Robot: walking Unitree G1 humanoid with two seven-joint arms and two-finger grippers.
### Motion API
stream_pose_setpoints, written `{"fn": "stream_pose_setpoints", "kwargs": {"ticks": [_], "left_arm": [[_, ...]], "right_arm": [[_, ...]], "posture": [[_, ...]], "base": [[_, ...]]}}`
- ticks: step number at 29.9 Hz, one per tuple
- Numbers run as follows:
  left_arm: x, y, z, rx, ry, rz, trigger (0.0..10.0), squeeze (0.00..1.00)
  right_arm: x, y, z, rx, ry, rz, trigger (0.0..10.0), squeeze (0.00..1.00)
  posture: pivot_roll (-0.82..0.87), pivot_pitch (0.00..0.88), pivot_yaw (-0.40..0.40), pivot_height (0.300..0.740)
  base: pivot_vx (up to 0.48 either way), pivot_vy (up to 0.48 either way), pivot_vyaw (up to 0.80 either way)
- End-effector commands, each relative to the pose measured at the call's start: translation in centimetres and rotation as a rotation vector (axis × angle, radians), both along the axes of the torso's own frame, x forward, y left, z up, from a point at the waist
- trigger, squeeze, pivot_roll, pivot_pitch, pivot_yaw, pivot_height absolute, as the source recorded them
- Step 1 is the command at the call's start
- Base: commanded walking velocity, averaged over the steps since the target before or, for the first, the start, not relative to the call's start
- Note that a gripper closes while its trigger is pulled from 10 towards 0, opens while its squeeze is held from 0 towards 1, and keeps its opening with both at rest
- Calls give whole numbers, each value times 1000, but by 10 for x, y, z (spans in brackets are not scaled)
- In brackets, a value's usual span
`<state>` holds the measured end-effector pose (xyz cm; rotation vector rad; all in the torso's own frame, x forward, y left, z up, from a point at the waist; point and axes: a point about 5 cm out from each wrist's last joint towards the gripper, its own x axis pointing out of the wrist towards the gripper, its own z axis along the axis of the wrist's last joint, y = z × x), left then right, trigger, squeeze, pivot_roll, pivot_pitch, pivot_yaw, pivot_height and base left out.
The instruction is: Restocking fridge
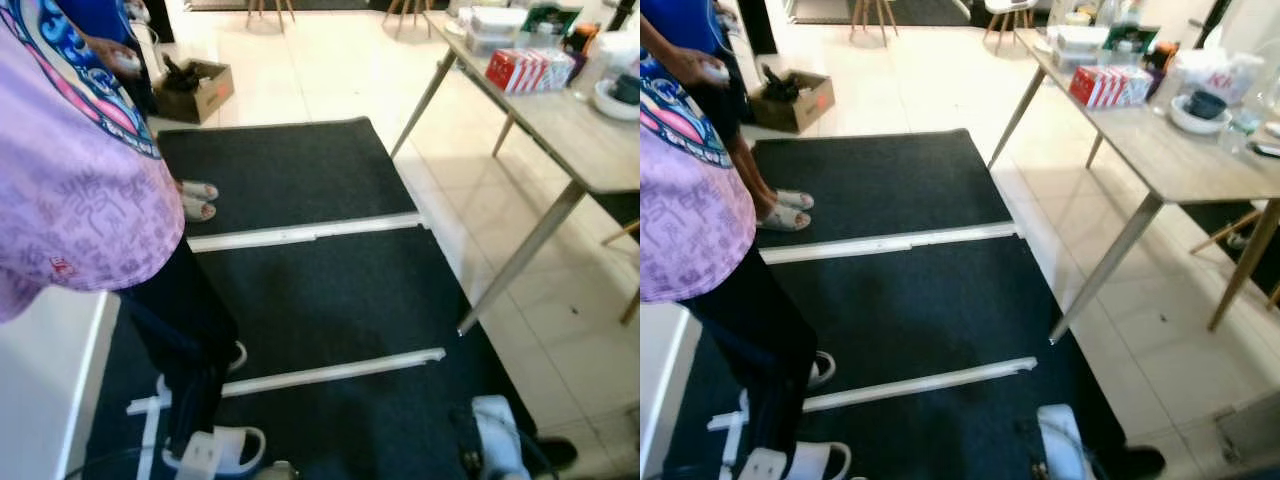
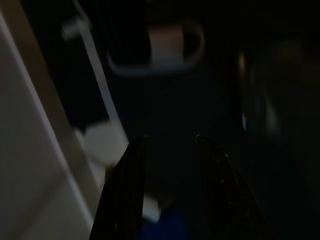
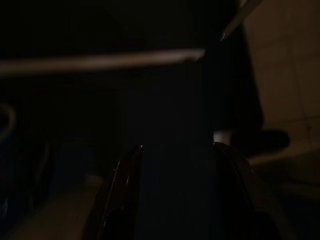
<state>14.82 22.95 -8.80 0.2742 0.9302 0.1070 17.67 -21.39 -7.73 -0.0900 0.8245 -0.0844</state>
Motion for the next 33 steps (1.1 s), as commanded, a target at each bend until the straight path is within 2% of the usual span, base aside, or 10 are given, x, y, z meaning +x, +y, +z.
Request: {"fn": "stream_pose_setpoints", "kwargs": {"ticks": [1, 3, 4, 8, 9, 11, 14, 18, 20, 33], "left_arm": [[20, 2, 10, 6, -101, 23, 10000, 0], [54, 5, 30, 7, -240, 37, 10000, 0], [54, 5, 30, 7, -240, 37, 10000, 0], [121, -9, 86, -7, -559, -43, 10000, 0], [121, -9, 86, -7, -559, -43, 10000, 0], [138, -31, 108, -29, -686, -118, 10000, 0], [143, -47, 120, -46, -768, -162, 10000, 0], [143, -52, 123, -53, -791, -168, 10000, 0], [134, -64, 125, -74, -832, -180, 10000, 0], [131, -64, 125, -88, -815, -150, 10000, 0]], "right_arm": [[11, -6, 8, 8, -75, -52, 10000, 0], [30, -8, 21, 27, -172, -118, 10000, 0], [30, -8, 21, 27, -172, -118, 10000, 0], [64, -11, 49, 42, -350, -205, 10000, 0], [64, -11, 49, 42, -350, -205, 10000, 0], [79, -8, 65, 54, -441, -199, 10000, 0], [93, -3, 81, 90, -534, -190, 10000, 0], [99, 0, 87, 93, -568, -177, 10000, 0], [119, 16, 115, 149, -697, -108, 10000, 0], [129, 30, 137, 171, -788, -48, 10000, 0]], "posture": [[-65, 83, -64, 740], [-63, 82, -64, 740], [-63, 82, -64, 740], [-61, 80, -60, 740], [-61, 80, -60, 740], [-66, 80, -53, 740], [-70, 79, -49, 740], [-70, 78, -50, 740], [-61, 76, -57, 740], [-55, 74, -47, 740]], "base": [[0, 0, 0], [0, 0, 0], [0, 0, 0], [0, 0, 0], [0, 0, 0], [0, 0, 0], [0, 0, 0], [0, 0, 0], [0, 0, 0], [0, 0, 0]]}}
